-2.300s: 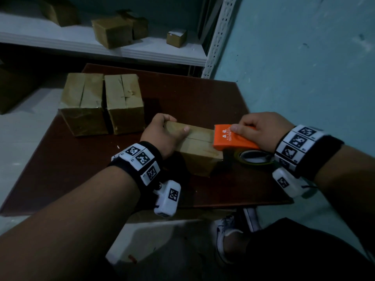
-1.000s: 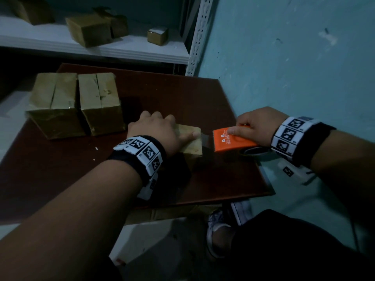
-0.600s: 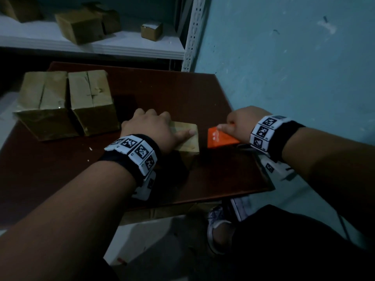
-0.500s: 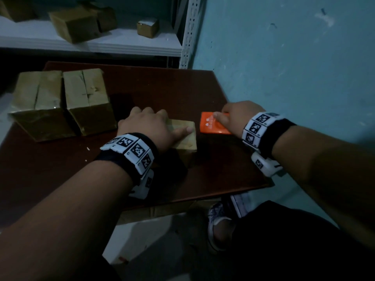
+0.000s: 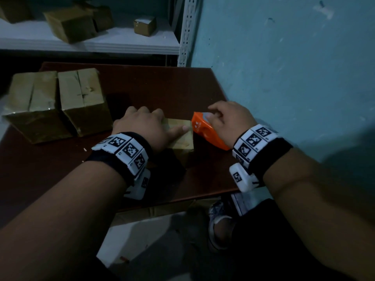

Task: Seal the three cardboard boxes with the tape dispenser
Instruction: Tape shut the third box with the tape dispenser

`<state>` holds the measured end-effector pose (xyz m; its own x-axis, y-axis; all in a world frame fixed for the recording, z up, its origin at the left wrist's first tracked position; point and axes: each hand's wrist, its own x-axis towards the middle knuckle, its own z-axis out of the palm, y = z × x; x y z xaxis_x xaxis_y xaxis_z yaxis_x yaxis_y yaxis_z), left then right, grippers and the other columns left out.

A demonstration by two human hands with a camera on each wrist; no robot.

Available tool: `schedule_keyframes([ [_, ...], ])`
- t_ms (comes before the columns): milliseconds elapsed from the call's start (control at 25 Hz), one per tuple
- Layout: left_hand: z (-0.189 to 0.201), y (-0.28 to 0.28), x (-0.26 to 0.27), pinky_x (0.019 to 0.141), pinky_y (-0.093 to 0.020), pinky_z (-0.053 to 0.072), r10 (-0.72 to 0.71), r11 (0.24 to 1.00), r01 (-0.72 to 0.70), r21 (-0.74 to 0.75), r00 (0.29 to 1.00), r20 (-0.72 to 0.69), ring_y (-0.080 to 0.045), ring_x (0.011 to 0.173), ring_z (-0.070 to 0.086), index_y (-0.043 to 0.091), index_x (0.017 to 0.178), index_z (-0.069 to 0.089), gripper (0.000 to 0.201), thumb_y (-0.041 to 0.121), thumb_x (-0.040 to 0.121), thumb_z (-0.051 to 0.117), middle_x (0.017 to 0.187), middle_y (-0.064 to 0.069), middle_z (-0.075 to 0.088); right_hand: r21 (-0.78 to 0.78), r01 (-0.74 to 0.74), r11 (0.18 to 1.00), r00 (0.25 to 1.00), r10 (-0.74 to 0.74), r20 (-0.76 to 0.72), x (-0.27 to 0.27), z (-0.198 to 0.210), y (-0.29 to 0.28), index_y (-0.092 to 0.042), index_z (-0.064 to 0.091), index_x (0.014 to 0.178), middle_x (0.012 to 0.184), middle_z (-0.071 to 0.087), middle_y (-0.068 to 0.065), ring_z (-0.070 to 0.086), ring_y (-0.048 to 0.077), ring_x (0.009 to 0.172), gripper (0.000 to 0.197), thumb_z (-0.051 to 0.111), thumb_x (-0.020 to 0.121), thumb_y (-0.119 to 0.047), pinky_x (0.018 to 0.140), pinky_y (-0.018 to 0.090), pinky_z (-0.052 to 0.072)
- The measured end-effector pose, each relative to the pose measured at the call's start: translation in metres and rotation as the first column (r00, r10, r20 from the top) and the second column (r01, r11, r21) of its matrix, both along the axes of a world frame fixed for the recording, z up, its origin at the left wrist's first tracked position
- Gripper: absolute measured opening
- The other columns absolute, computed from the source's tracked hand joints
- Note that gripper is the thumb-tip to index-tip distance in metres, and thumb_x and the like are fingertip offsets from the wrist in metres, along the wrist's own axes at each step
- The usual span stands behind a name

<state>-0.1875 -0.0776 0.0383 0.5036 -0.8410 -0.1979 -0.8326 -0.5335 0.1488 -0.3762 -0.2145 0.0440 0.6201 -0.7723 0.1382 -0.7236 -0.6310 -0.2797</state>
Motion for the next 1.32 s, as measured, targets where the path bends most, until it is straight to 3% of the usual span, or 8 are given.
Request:
schedule_keyframes([
  [120,0.000,-0.001,0.004,0.101,-0.059,0.048,0.008,0.999,-0.008,0.033,1.000,0.006,-0.035,0.124,0.049,0.033,0.125,0.056,0.106,0.107,0.062,0.012,0.127,-0.007,0.058,0.429,-0.058,0.901,0.898,-0.141,0.417,0.009,-0.003,0.019,-0.028,0.073,0.101,0.106,0.075,-0.002,0.072,0.020,0.102,0.027,0.054,0.104,-0.047,0.096,0.049,0.057],
  [320,-0.002,0.004,0.005,0.101,-0.056,0.048,0.005,1.000,-0.005,0.014,1.000,0.026,-0.033,0.121,0.050,0.035,0.121,0.055,0.103,0.107,0.063,0.009,0.124,-0.006,0.058,0.764,-0.178,0.620,0.803,-0.358,0.478,0.013,-0.042,0.036,-0.033,0.074,0.103,0.106,0.077,-0.009,0.072,0.014,0.109,0.040,0.050,0.101,-0.065,0.105,0.049,0.055],
  [440,-0.005,0.004,0.005,0.099,-0.055,0.049,0.015,1.000,-0.015,0.002,0.999,0.039,-0.032,0.117,0.051,0.036,0.118,0.056,0.103,0.108,0.063,0.007,0.119,-0.004,0.058,0.776,-0.192,0.601,0.841,-0.306,0.445,0.015,-0.055,0.031,-0.056,0.076,0.095,0.116,0.075,-0.016,0.067,0.013,0.121,0.056,0.049,0.070,-0.099,0.113,0.050,0.047],
  [520,-0.005,0.002,0.005,0.098,-0.054,0.050,0.025,1.000,-0.025,0.002,0.998,0.049,-0.030,0.115,0.051,0.036,0.117,0.055,0.101,0.108,0.063,0.008,0.116,-0.002,0.058,0.772,-0.202,0.603,0.832,-0.310,0.460,0.018,-0.056,0.028,-0.051,0.078,0.094,0.108,0.078,-0.012,0.072,0.017,0.113,0.063,0.049,0.067,-0.101,0.107,0.052,0.052],
  [680,-0.007,0.001,0.006,0.097,-0.053,0.050,0.032,0.999,-0.032,0.011,0.998,0.050,-0.028,0.114,0.050,0.039,0.116,0.054,0.100,0.108,0.062,0.008,0.112,0.001,0.055,0.832,-0.277,0.480,0.740,-0.446,0.503,0.020,-0.051,0.028,-0.019,0.075,0.100,0.094,0.081,0.005,0.079,0.025,0.093,0.045,0.050,0.105,-0.057,0.084,0.048,0.064],
  [840,-0.006,0.002,0.006,0.097,-0.053,0.050,0.029,0.999,-0.030,0.018,0.998,0.058,-0.028,0.112,0.050,0.039,0.116,0.054,0.098,0.108,0.063,0.008,0.104,0.004,0.048,0.816,-0.261,0.516,0.786,-0.378,0.489,0.016,-0.048,0.023,-0.016,0.073,0.102,0.074,0.073,0.001,0.071,0.021,0.070,0.047,0.047,0.107,-0.055,0.059,0.033,0.053],
  [1080,-0.006,0.002,0.006,0.098,-0.053,0.050,0.042,0.999,-0.043,0.017,0.998,0.046,-0.029,0.113,0.050,0.039,0.118,0.055,0.101,0.109,0.062,0.009,0.107,0.002,0.050,0.804,-0.250,0.540,0.820,-0.324,0.472,0.017,-0.054,0.017,-0.028,0.076,0.074,0.076,0.068,-0.001,0.065,0.020,0.074,0.040,0.068,0.077,-0.068,0.064,0.038,0.050],
  [1320,-0.002,0.003,0.003,0.098,-0.053,0.050,0.041,0.998,-0.043,0.036,0.999,0.035,-0.029,0.115,0.050,0.039,0.122,0.054,0.103,0.109,0.062,0.009,0.113,0.001,0.054,0.841,-0.324,0.433,0.814,-0.326,0.481,0.013,-0.063,0.019,-0.018,0.074,0.093,0.095,0.074,0.012,0.068,0.029,0.084,0.023,0.073,0.081,-0.037,0.069,0.042,0.049],
])
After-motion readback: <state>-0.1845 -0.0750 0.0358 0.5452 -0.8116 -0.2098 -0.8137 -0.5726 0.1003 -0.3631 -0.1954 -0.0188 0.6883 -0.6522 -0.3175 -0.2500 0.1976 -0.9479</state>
